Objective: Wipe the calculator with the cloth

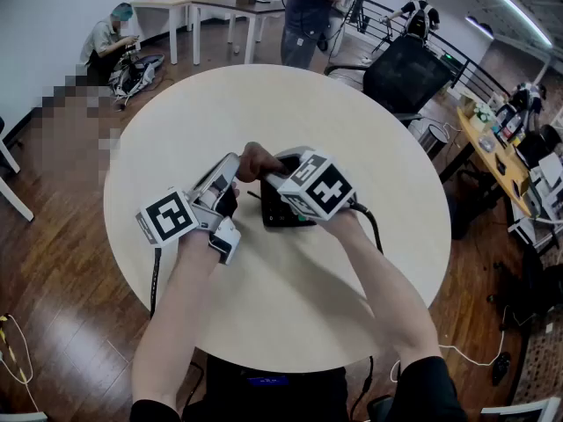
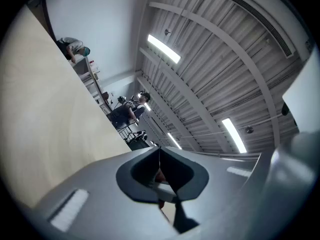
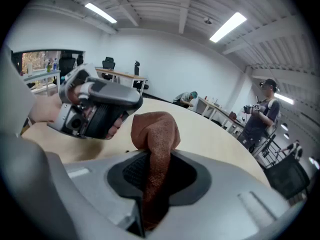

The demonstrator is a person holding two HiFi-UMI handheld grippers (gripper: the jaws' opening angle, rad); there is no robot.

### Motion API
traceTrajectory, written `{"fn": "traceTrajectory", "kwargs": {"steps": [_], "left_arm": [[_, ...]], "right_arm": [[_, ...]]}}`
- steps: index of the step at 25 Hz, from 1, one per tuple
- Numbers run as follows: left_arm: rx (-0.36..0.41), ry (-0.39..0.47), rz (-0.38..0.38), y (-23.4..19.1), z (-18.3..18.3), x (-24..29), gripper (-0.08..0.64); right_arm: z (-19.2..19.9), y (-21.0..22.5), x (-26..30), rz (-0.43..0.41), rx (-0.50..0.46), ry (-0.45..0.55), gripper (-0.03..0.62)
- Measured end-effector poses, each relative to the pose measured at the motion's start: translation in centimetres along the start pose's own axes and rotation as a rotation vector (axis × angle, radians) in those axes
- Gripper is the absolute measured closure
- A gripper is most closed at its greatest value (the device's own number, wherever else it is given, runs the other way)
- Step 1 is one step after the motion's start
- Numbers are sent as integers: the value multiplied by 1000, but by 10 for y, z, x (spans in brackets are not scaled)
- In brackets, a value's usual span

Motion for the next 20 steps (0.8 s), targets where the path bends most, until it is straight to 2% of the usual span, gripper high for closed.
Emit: {"fn": "traceTrajectory", "kwargs": {"steps": [4, 9, 12, 15, 17, 18, 20], "left_arm": [[-36, 27, -1, 2, 8, -2, 561], [-30, 15, 3, 3, 9, 1, 561], [-25, 10, 3, 3, 8, 0, 561], [-26, 7, 4, 4, 8, 1, 561], [-28, 3, 4, 3, 8, 0, 561], [-28, 1, 3, 2, 8, 0, 561], [-28, 1, 2, 1, 8, 0, 561]], "right_arm": [[11, 0, 10, -11, -57, -75, 508], [38, 29, -16, 24, 27, -90, 508], [69, 57, -37, 88, 99, -129, 508], [97, 87, -62, 200, 154, -174, 508], [92, 91, -71, 233, 169, -139, 508], [82, 84, -70, 220, 162, -103, 508], [54, 59, -58, 137, 126, -26, 508]]}}
Point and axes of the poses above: the fingertips, and each gripper's own axes: x forward along the fingers, y to its right, z out of its underside, the point moved 2 cm from there along -x, backward along the fingers, and after that the axes turned 3 degrees about x, right-handed, at the moved point
